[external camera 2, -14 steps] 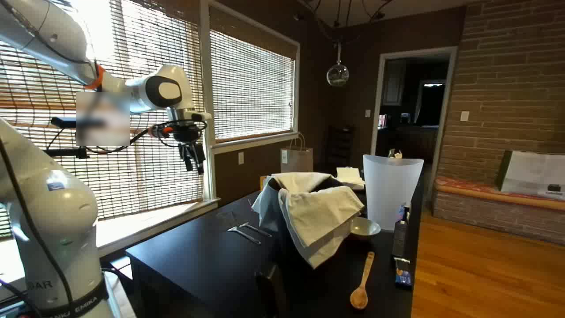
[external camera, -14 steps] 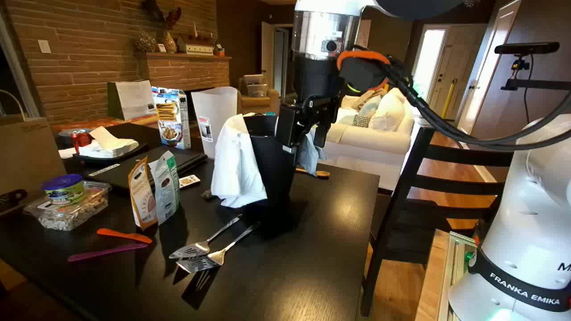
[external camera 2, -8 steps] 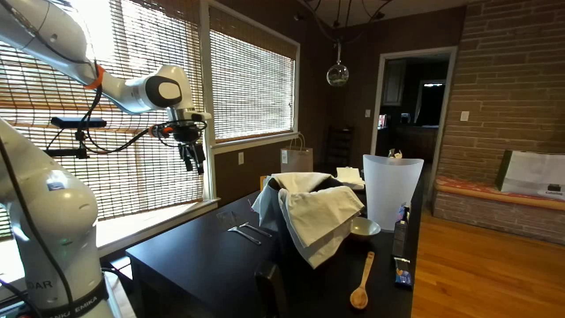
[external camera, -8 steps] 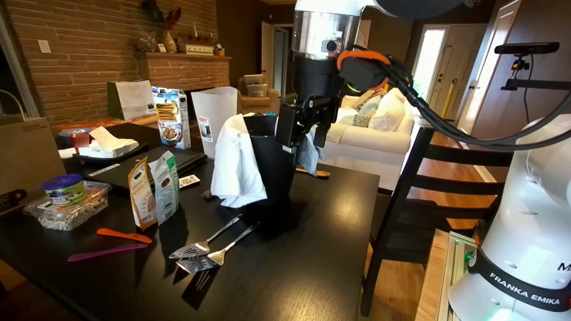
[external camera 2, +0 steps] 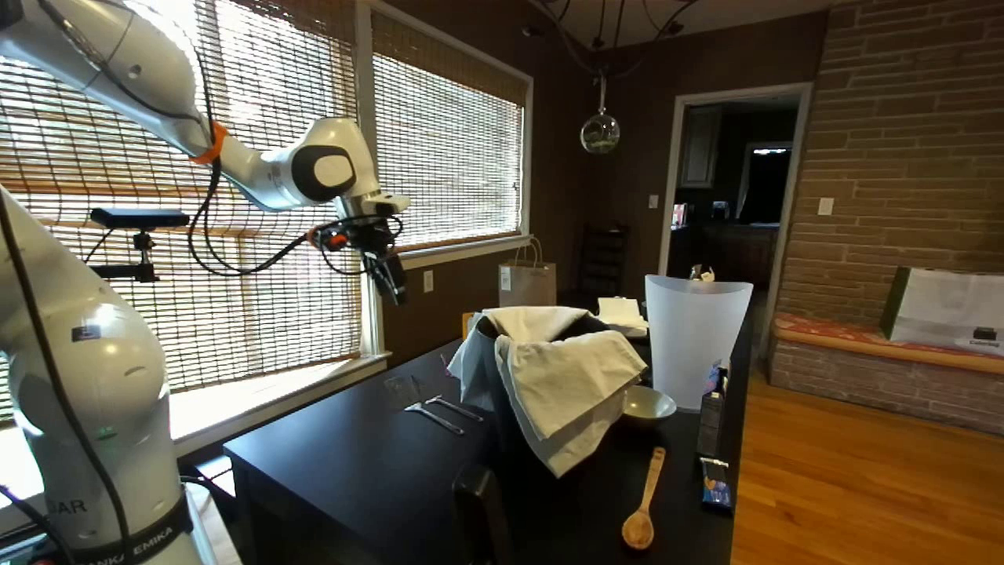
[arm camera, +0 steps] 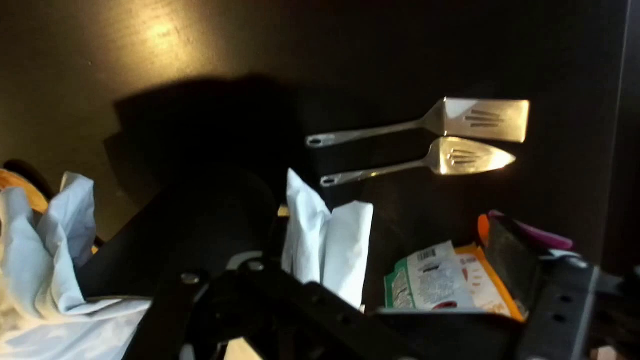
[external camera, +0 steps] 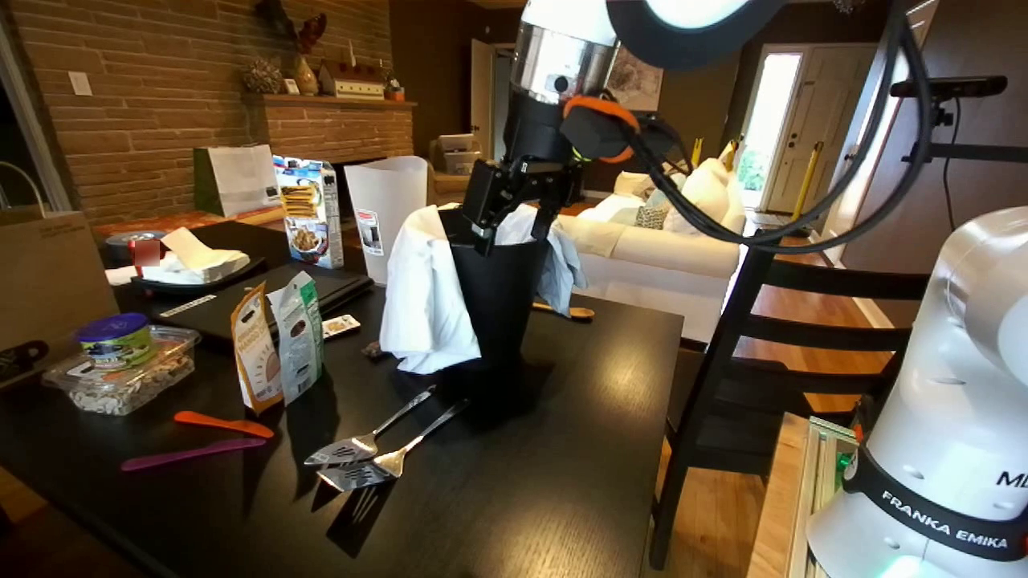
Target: Remove the left and right towels out of the bin
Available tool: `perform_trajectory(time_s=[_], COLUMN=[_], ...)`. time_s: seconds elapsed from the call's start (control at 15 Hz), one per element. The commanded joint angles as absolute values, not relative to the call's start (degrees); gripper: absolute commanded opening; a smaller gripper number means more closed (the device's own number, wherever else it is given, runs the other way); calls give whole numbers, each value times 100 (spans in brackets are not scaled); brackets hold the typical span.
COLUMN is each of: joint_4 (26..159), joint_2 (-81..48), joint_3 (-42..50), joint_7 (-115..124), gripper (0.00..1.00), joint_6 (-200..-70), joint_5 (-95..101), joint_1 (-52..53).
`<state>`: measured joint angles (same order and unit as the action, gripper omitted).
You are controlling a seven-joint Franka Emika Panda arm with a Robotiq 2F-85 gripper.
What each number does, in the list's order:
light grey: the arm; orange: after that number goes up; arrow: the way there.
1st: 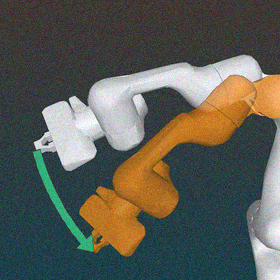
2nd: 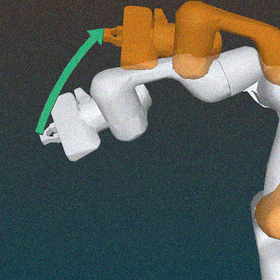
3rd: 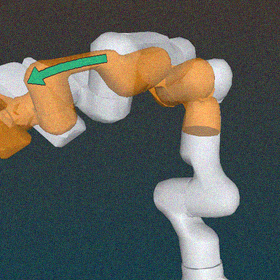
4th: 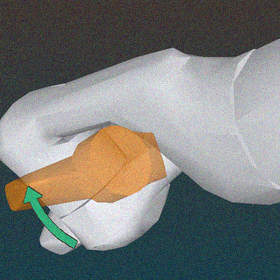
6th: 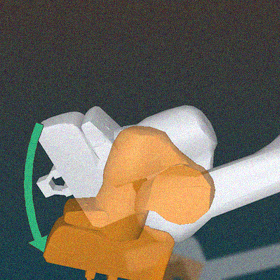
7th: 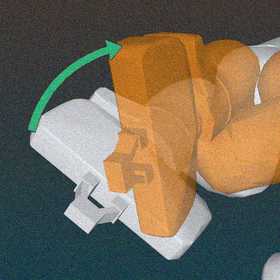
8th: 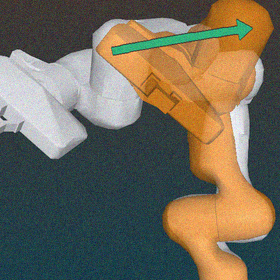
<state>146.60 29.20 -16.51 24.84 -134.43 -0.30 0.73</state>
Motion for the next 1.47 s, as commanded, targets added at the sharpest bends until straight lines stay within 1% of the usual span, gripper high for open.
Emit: perform_trajectory(time_s=[0.0,0.27,0.53,0.6,0.67,0.73,1.07,1.2,1.4], joint_4=[14300,13751,13158,13034,13390,13279,13123,12924,12650], joint_2=[2123,1335,679,557,893,750,565,297,-121], joint_3=[-1467,-1367,-1212,-1139,-897,-826,-762,-606,-302], joint_7=[2669,3132,3962,4206,3711,3897,4022,3952,3484], gripper=[100,100,100,100,100,100,100,100,100], joint_6=[-14490,-15223,-15176,-15085,-15184,-15185,-15184,-15207,-15068], joint_5=[475,1311,2333,2637,2183,2385,2487,2274,1462], joint_1=[-423,-1161,-1527,-1515,-1193,-1189,-1151,-1049,-813])
